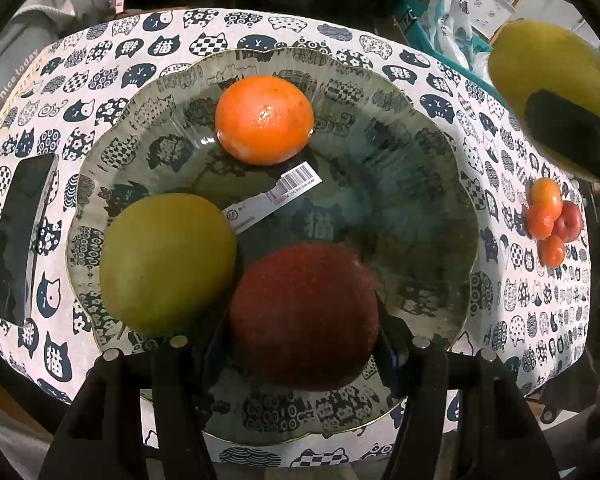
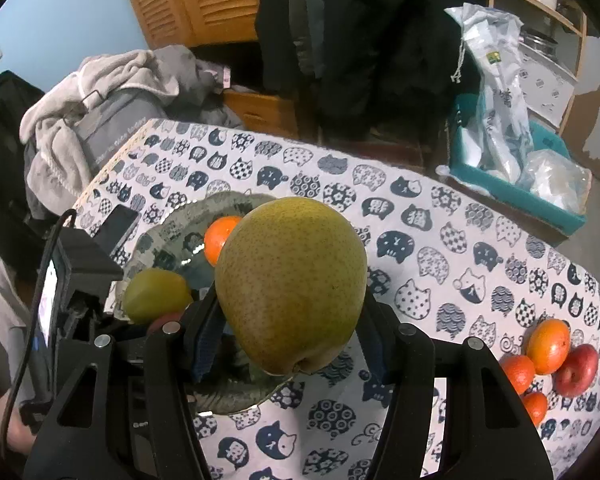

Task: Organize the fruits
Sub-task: 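Lower the red apple into the glass bowl with the left gripper while the right gripper holds the pear above, then lower the yellow pear into the bowl with the right gripper and open both grippers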

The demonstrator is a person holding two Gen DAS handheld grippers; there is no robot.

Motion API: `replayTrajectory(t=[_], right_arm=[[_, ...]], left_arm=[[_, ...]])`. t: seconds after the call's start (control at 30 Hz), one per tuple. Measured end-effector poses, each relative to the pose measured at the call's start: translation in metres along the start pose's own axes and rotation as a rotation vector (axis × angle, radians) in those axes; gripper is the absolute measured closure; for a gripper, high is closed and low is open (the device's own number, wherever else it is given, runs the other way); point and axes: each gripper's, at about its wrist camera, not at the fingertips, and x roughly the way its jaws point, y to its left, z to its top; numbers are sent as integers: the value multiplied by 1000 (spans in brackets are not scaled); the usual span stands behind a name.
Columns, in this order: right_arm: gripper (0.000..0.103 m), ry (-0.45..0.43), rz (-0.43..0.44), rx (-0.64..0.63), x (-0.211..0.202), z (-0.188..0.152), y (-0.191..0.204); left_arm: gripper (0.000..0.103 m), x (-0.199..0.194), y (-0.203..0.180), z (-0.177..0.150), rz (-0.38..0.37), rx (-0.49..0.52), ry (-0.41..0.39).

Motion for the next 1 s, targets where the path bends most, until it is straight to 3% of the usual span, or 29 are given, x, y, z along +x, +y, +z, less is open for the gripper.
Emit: replayTrajectory(t=[0.37,0.53,1.0], right_arm=[[44,46,44,-25,25,-4,10],[44,78,62,-31,42,-7,17],[44,165,70,-52,75,-22,24]], left_arm=[[40,-33,12,3,-30,-51,-59],[40,-50,19,4,12,-42,-104],[40,-61,39,10,57,-101,-129]])
